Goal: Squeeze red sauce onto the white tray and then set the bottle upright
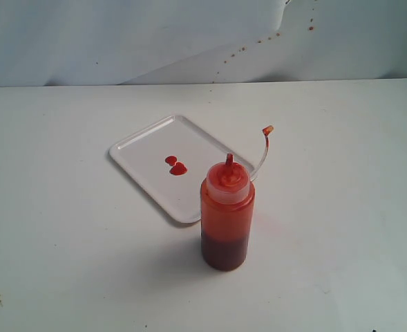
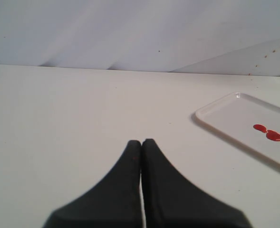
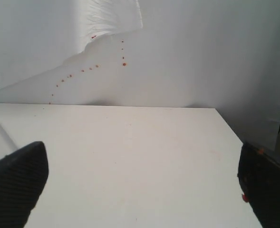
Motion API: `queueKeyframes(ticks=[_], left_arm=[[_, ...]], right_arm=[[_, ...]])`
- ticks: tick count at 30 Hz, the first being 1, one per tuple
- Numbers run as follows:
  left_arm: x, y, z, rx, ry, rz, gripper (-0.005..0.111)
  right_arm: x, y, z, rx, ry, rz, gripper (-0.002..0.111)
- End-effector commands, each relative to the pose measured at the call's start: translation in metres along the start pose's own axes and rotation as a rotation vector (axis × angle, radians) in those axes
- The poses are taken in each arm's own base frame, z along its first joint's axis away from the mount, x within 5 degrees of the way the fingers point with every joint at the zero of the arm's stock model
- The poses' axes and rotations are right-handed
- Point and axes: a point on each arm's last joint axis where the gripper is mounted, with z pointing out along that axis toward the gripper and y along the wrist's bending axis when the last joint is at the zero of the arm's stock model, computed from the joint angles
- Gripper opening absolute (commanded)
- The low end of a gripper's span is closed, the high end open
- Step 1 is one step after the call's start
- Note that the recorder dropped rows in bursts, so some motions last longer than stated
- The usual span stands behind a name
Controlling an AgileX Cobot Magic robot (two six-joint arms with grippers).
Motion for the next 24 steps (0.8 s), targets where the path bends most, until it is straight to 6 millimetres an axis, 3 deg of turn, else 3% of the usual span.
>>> queueKeyframes(ticks=[1, 10, 24], left_arm=[[0.001, 0.000, 0.000, 0.004, -0.008, 0.001, 0.000], [0.001, 0.000, 0.000, 0.004, -0.008, 0.004, 0.000], [0.001, 0.000, 0.000, 0.004, -0.008, 0.001, 0.000]], right_arm=[[0.004, 0.000, 0.000, 0.007, 0.032, -0.020, 0.105], [0.019, 0.001, -0.002, -0.008, 0.200, -0.014, 0.105], [0.019, 0.001, -0.002, -0.010, 0.199, -0.006, 0.105]])
